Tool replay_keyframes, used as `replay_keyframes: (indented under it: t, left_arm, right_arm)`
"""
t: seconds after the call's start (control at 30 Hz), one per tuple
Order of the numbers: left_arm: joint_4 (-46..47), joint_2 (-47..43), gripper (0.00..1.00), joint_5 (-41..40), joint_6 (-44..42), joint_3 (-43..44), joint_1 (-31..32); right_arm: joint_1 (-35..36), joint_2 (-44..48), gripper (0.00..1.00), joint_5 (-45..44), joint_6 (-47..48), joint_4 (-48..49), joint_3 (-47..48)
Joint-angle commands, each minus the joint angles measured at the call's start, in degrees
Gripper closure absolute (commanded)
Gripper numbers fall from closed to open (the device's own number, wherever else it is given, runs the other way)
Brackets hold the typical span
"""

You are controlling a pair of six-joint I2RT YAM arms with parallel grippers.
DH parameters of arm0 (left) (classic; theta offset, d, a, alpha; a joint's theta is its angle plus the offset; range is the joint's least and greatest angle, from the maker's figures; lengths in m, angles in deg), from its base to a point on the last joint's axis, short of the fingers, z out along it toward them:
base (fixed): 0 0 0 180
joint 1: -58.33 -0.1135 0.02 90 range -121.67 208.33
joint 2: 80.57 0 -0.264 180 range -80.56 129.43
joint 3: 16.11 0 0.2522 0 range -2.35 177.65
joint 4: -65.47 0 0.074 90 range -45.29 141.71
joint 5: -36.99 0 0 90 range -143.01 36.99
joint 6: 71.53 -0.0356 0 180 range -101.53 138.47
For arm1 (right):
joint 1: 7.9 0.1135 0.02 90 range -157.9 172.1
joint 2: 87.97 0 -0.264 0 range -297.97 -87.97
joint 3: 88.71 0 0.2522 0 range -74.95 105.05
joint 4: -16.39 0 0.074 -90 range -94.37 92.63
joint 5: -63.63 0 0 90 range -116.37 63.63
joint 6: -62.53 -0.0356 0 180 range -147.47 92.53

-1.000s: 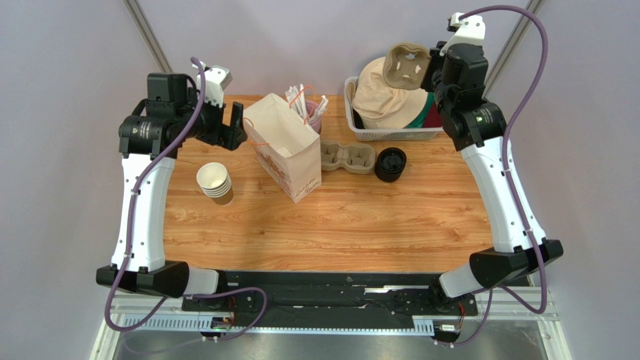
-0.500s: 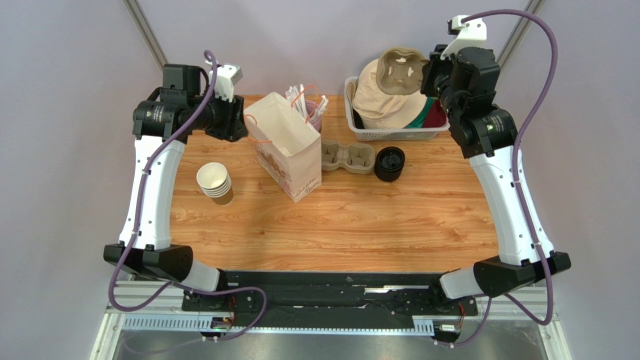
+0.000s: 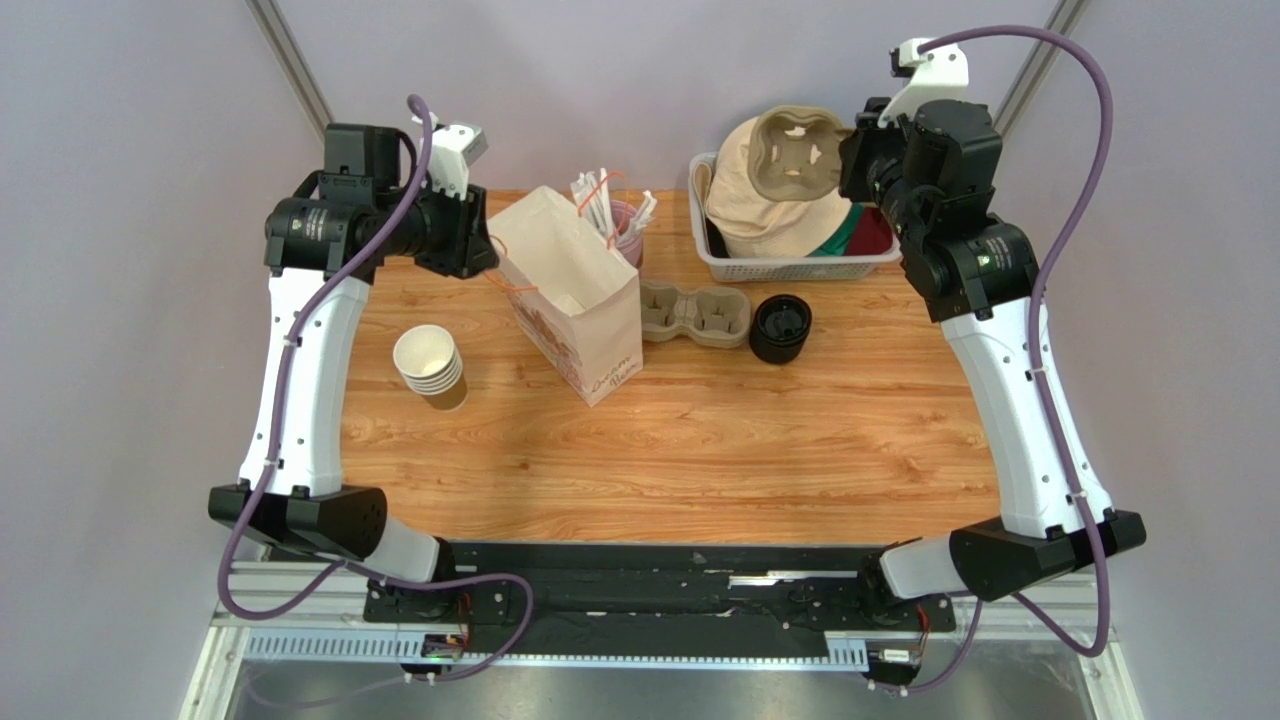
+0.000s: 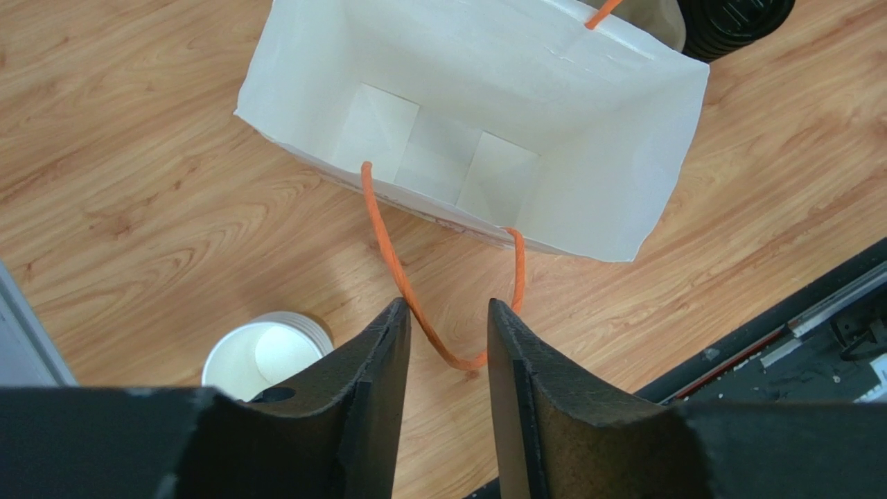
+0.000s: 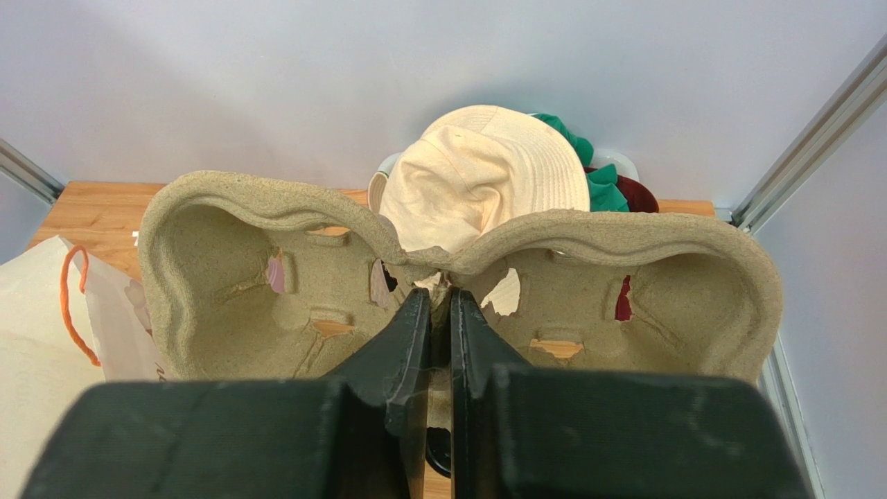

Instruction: Pack the takeout coffee

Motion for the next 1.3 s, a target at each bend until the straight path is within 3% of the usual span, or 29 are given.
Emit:
replay_keyframes:
  t: [0.0, 0.17, 0.23, 0.87, 1.27]
  left_arm:
    - [0.28, 0.66, 0.6, 0.9, 0.46, 1.02, 0.4]
    - [-0.42, 1.71, 0.95, 0.02, -0.33, 1.64, 0.4]
    - [-1.04, 2.24, 1.0, 0.1, -0.94, 2.69, 0.4]
    - [-10.53, 3.74, 1.0, 5.2, -11.13, 16.93, 6.37]
    - [-15.54, -1.1, 1.0, 12.76, -17.11, 15.0, 9.71]
  right_arm:
    - [0.13, 1.81, 0.91, 1.2, 0.62, 1.09, 0.09]
    - [0.3, 1.98, 0.91, 4.97, 1.59, 0.21, 1.14]
    - [0.39, 2.16, 0.91, 7.61, 2.64, -0.58, 1.93]
    - [2.58, 4.71, 0.9, 27.39, 8.97, -5.32, 4.48]
    - [5.3, 6.2, 0.9, 44.78, 14.95, -12.0, 6.42]
